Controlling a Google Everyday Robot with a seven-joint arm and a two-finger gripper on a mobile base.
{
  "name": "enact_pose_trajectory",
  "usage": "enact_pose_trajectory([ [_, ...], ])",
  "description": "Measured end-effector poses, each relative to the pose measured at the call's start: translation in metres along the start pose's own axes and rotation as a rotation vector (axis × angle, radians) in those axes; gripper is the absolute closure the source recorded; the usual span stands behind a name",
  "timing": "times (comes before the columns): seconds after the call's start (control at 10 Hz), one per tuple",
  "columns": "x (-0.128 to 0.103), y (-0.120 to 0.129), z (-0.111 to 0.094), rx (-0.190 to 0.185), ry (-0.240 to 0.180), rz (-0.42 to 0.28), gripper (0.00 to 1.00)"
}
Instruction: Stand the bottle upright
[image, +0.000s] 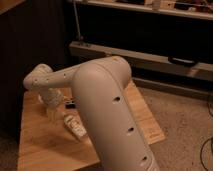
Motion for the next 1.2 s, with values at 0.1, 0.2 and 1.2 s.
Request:
enact_pose_trajectory([
  [0.1, 0.0, -0.002, 0.003, -0.005, -0.016, 0.006, 0.2],
  [0.2, 0.0, -0.007, 0.007, -0.021, -0.039, 0.008, 0.2],
  [1.2, -0.008, -0.002, 0.041, -0.074, 0.025, -0.014, 0.2],
])
